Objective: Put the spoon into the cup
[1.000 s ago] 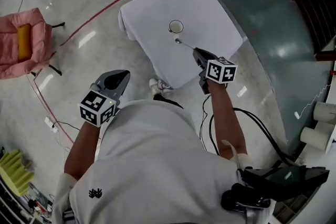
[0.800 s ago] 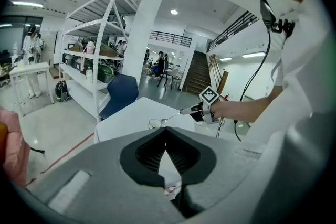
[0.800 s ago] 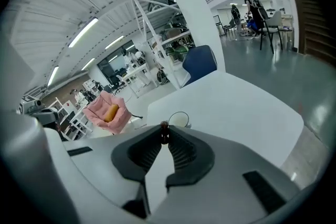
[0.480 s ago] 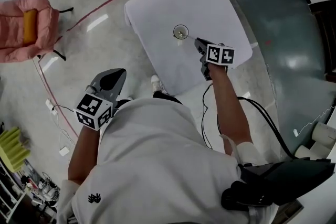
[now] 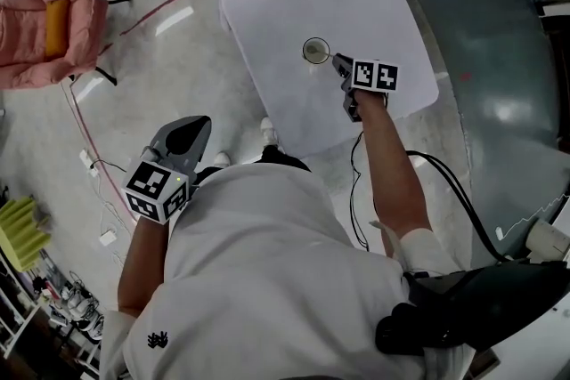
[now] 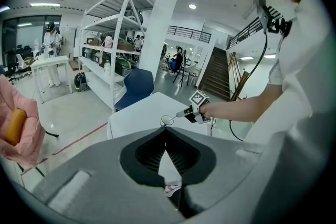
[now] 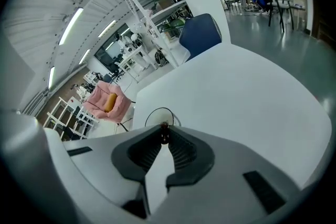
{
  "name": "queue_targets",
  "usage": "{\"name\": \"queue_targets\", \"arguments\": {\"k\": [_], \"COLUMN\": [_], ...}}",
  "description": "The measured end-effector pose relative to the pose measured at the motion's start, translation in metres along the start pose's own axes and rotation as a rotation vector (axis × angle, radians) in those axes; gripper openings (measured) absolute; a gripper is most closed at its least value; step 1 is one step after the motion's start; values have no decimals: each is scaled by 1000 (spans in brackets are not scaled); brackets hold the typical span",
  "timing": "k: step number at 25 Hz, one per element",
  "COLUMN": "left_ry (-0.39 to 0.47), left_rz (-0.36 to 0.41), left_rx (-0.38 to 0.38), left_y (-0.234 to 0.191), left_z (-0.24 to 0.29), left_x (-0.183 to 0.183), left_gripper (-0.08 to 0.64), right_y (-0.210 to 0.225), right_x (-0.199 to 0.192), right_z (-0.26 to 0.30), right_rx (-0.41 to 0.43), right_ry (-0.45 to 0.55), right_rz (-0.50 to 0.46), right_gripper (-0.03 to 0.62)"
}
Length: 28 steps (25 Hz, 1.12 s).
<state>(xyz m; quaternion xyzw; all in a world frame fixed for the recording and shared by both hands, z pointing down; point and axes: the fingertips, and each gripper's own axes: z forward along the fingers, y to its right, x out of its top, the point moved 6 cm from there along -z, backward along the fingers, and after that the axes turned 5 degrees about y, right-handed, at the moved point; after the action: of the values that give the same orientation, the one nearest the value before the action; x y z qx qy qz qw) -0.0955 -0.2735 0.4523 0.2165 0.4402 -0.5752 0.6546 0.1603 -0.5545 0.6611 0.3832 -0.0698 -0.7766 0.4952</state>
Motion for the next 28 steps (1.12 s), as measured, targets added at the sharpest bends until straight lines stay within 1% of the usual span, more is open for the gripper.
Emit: {"name": "queue_targets", "arguments": {"k": [7,9,14,15,18,20,23,28], "left_ry": [-9,-4,7,8,9,9,16,35], "left_rz": [-20,-26,-47,-46,-43,-39,-30,-13], "left_rx": [28,33,42,43,44,40,27,-3], "left_y": [-4,-5,-5,-5,-6,-7,-9,-10], "left_z": [-6,-7,-13,-13,-15,-17,-22,-34], "left_x": [-4,-3,-5,-6,-9,-10,-11,-14], "left_gripper": [11,11,11,11,12,11,11,11], "right_y": [5,7,9,10,10,10,5,-4], "right_x": [-4,-4,-2,-2,-3,-3,-4,-11], "right_z": [17,21,24,25,27,26,19,-1], "right_rx": [24,35,29,30,31,24,21,-1], "right_ry": [-53,-49,-15,-10,0,16,43,75], "right_rz": [34,53,42,37,29,27,27,18], "right_gripper": [51,54,61,67,134,159,179,187]}}
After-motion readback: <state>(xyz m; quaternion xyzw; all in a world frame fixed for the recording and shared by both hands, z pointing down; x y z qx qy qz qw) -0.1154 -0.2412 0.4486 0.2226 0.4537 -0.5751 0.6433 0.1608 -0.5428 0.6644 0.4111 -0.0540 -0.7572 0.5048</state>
